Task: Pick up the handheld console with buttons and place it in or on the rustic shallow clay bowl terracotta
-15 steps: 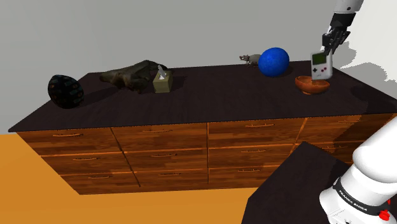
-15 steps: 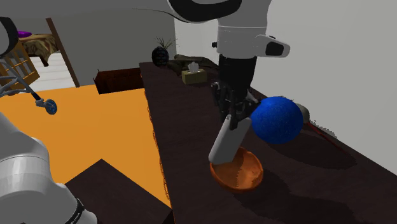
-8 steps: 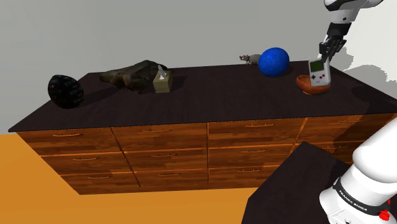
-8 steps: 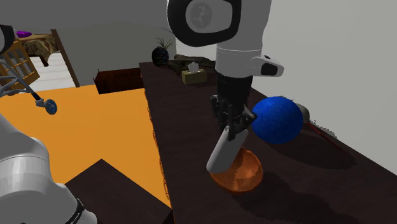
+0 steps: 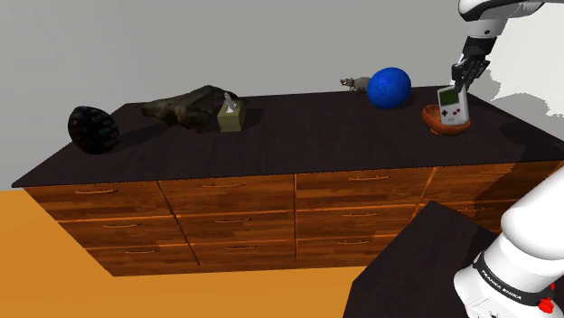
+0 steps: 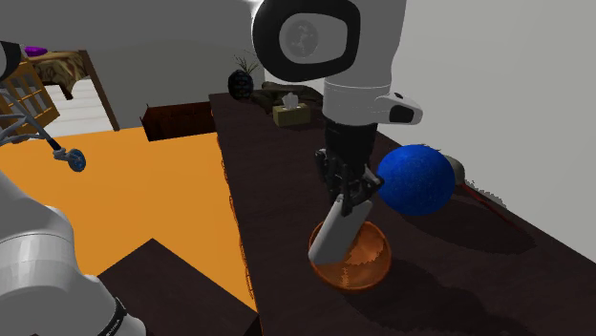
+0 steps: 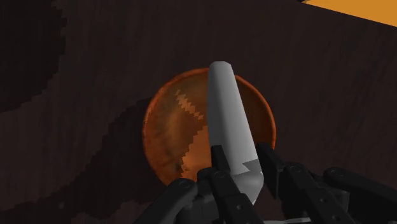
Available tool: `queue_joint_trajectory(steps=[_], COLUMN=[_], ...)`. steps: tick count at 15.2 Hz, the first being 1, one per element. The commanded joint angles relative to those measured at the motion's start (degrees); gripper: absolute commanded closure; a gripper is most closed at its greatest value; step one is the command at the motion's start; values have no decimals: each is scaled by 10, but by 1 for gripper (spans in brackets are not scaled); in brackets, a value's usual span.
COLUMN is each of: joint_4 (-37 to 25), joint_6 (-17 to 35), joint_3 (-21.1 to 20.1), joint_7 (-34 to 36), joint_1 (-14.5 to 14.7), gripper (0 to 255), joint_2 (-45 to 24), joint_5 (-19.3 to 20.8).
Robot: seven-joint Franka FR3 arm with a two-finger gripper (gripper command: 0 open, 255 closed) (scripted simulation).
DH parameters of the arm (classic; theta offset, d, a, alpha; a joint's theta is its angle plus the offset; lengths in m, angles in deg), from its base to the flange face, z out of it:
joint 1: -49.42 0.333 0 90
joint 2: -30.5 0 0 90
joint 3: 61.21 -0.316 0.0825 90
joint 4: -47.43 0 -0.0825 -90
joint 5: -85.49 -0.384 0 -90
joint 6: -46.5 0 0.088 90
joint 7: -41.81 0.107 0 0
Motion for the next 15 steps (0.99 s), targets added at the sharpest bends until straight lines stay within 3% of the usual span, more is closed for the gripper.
queue_joint_trajectory(steps=[1, 2, 7, 11, 15], joint_4=[0, 0, 0, -83, -83], joint_6=[0, 0, 0, -74, -74], joint_3=[0, 0, 0, 0, 0], joint_7=[0, 0, 0, -4, -4], joint_1=[0, 0, 0, 1, 1], gripper=[255, 0, 0, 0, 0], joint_2=[0, 0, 0, -10, -10], joint_5=[0, 0, 0, -5, -5])
